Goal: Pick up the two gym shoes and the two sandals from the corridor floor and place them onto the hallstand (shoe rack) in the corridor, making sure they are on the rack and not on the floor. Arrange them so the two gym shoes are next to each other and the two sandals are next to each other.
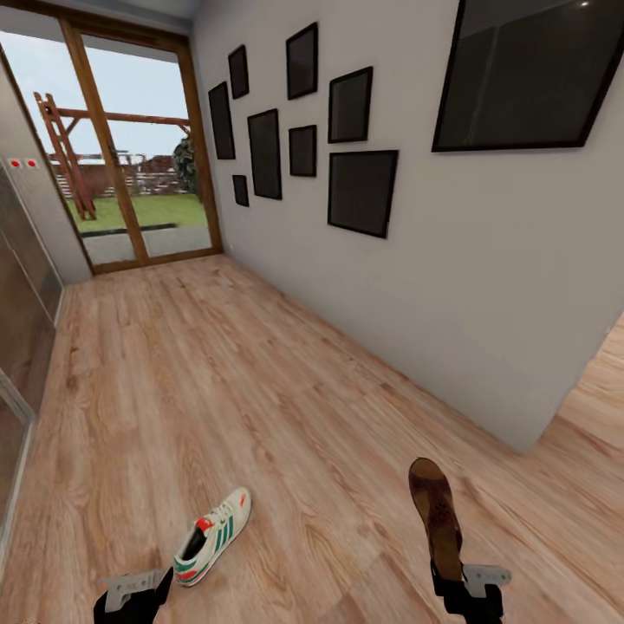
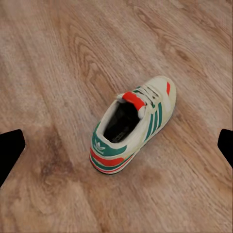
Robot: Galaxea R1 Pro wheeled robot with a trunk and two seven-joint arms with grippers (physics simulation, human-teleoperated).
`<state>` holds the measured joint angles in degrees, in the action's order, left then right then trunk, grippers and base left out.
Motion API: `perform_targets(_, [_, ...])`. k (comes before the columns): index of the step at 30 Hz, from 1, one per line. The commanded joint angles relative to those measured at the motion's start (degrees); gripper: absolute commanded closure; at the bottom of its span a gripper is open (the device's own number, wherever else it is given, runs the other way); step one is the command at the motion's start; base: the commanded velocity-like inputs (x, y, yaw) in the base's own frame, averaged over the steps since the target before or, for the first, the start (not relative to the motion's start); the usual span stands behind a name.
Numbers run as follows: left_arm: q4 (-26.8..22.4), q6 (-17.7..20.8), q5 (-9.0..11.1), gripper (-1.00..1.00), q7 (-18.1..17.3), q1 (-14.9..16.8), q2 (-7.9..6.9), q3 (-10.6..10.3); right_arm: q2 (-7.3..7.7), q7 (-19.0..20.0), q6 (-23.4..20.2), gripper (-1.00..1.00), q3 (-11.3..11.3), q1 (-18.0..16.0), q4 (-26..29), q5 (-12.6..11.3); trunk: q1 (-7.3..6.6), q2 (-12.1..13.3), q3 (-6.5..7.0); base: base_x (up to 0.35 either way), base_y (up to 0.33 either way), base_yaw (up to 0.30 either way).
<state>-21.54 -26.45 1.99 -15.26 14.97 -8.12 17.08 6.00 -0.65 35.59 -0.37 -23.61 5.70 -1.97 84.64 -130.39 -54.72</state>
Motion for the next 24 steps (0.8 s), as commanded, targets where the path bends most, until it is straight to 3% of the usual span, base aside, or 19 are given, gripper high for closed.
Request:
perform_targets(1, [0.1,0.0,0.2,-1.0,-0.6,0.1,0.03,0.3,0.02,0.1,0.2,1.0,0.0,0.0,0.0,-0.4,0.01,0.0,-0.05,0.176,0.307,0.155])
perform_targets(12, [0.1,0.0,0.1,-1.0,-0.6,0.1,0.09,0.3,0.13,0.2,0.2,1.0,0.0,0.0,-0.1,-0.3,0.01,0.0,-0.05,0.173,0.28,0.031])
perform_targets(24, [0.1,0.0,0.1,-1.0,-0.6,0.1,0.12,0.3,0.07,0.0,0.2,1.0,-0.1,0.0,0.1,-0.5,0.01,0.0,-0.05,0.1,0.064,0.0])
